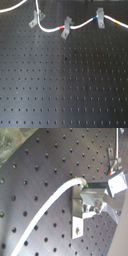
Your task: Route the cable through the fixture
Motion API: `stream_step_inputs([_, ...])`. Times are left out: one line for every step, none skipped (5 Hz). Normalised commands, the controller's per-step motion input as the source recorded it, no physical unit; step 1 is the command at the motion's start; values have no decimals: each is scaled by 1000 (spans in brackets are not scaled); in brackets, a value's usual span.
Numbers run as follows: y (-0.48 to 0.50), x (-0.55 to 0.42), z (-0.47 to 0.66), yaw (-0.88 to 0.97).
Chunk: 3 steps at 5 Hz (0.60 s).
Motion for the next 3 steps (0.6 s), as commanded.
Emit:
stream_step_inputs([379, 49, 187, 471])
stream_step_inputs([73, 10, 550, 94])
stream_step_inputs([10, -52, 194, -114])
